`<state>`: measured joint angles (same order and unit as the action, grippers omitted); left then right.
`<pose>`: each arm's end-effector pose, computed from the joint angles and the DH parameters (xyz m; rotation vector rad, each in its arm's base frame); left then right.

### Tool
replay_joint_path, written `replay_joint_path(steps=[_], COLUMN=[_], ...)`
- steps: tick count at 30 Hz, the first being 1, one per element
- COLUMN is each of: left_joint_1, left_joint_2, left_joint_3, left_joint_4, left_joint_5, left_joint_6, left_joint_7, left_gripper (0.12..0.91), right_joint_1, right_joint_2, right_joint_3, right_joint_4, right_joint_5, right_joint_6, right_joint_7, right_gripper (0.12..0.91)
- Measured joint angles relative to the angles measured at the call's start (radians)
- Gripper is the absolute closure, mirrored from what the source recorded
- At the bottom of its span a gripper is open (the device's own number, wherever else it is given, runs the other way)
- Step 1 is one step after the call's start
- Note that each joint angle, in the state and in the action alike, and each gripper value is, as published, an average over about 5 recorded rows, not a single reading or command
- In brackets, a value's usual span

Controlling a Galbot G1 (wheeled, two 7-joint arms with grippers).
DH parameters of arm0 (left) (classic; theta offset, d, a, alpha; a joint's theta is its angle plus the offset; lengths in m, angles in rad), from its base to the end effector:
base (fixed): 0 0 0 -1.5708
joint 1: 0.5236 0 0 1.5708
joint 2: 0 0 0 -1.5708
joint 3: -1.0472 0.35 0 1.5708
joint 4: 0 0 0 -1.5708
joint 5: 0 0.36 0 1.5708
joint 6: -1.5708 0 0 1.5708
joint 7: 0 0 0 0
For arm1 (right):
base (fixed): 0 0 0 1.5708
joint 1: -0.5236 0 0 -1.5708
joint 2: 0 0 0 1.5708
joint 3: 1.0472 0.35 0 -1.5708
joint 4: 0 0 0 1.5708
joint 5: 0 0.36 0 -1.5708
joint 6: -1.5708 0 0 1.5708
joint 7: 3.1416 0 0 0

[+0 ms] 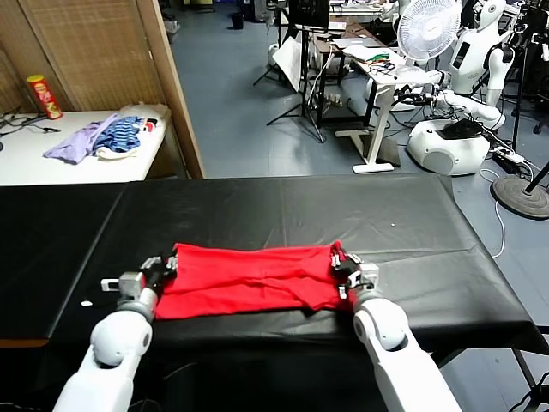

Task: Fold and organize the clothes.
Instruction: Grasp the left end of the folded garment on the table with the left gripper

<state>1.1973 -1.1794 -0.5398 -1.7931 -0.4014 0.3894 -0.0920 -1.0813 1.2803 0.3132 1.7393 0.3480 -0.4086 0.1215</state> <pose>0.3101 0.1085 -0.2977 0.0278 -2.8138 -0.0219 0.3367 -0.0119 -0.3104 0.2010 -2.7878 -0.0080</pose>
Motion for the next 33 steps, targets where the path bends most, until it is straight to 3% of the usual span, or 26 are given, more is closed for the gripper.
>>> replay_joint_path(steps=[2, 5, 9, 15, 18, 28, 31, 33], left_joint_1=[0.010, 0.036, 0.082, 0.141, 0.158, 0.196, 0.196, 0.193], left_joint_2=[0.007, 0.007, -0.009, -0.046, -0.064, -0.124, -0.135, -0.136], left_joint_3=[-0.012, -0.034, -0.056, -0.059, -0.058, -0.052, -0.046, -0.047], left_joint_4=[-0.016, -0.045, -0.083, -0.108, -0.105, -0.137, -0.149, -0.152], left_joint_5=[-0.040, -0.118, -0.188, -0.166, -0.141, -0.095, -0.054, -0.017], left_joint_6=[0.011, 0.036, 0.051, 0.054, 0.052, 0.065, 0.084, 0.090], left_joint_7=[-0.001, -0.007, -0.011, -0.008, -0.008, -0.024, -0.046, -0.051], left_gripper=[0.386, 0.269, 0.235, 0.234, 0.293, 0.819, 0.871, 0.864], right_joint_1=[-0.017, -0.042, -0.069, -0.080, -0.080, -0.092, -0.101, -0.108], right_joint_2=[-0.011, -0.023, -0.028, -0.030, -0.035, -0.023, -0.017, -0.014], right_joint_3=[0.012, 0.028, 0.037, 0.038, 0.037, 0.039, 0.044, 0.049], right_joint_4=[0.026, 0.061, 0.094, 0.123, 0.132, 0.144, 0.155, 0.164], right_joint_5=[0.009, 0.021, 0.029, 0.035, 0.036, 0.031, 0.030, 0.030], right_joint_6=[0.000, 0.000, 0.001, 0.001, 0.002, 0.012, 0.012, 0.009], right_joint_7=[-0.002, -0.005, -0.008, -0.009, -0.011, -0.016, -0.013, -0.009], right_gripper=[0.332, 0.254, 0.229, 0.227, 0.227, 0.227, 0.227, 0.227])
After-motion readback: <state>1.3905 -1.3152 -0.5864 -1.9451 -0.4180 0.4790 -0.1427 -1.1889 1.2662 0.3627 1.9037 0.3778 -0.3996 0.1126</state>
